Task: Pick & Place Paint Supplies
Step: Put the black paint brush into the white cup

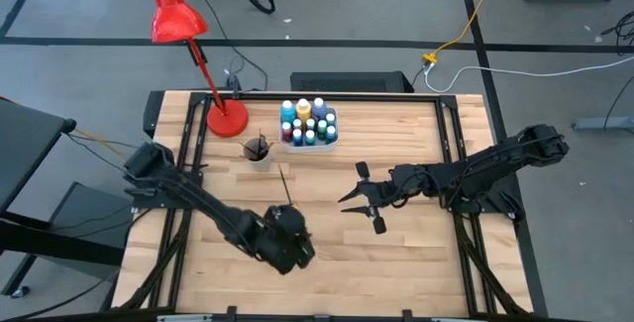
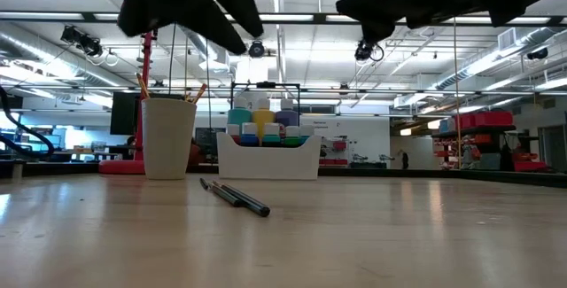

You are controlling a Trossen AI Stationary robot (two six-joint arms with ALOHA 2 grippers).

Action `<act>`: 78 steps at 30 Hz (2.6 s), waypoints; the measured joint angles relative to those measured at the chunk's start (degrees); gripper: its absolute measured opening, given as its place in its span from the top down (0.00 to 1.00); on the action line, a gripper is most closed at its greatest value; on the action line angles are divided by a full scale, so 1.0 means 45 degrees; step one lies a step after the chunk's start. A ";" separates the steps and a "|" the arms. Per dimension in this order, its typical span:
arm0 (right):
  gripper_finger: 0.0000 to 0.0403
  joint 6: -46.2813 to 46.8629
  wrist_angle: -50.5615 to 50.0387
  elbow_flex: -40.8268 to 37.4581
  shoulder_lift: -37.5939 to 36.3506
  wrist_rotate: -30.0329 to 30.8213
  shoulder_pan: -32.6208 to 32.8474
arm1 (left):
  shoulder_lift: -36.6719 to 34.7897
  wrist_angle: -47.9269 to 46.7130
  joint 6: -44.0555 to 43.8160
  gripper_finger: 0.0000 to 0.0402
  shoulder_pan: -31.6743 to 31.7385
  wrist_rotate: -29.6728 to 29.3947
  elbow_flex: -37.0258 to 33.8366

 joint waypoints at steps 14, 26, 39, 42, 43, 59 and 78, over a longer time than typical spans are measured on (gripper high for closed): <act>0.51 0.0543 -0.0114 -0.0005 0.0000 -0.0107 0.0007 | 0.2452 -0.0894 -0.4583 0.66 0.0728 0.1102 0.0012; 0.48 0.0533 -0.0135 -0.0005 0.0005 -0.0107 0.0007 | 0.2422 -0.2030 -0.4882 0.52 0.1901 0.1030 0.0014; 0.48 0.0663 -0.0150 -0.0005 0.0005 -0.0340 0.0007 | 0.2770 -0.2904 -0.5357 0.51 0.2598 0.0989 0.0002; 0.48 0.0664 -0.0124 -0.0005 0.0005 -0.0340 0.0007 | 0.3123 -0.2651 -0.5193 0.51 0.2834 0.1013 0.0008; 0.48 0.0664 -0.0077 -0.0005 0.0005 -0.0340 0.0007 | 0.3221 -0.2862 -0.5074 0.51 0.2915 0.1055 -0.0005; 0.48 0.0591 -0.0053 -0.0015 0.0039 -0.0328 0.0007 | 0.3437 -0.1845 -0.3951 0.51 0.3307 0.1109 0.0029; 0.48 0.0625 -0.0033 -0.0015 0.0044 -0.0301 0.0010 | 0.3466 -0.0268 -0.0792 0.98 0.3394 -0.0378 0.0019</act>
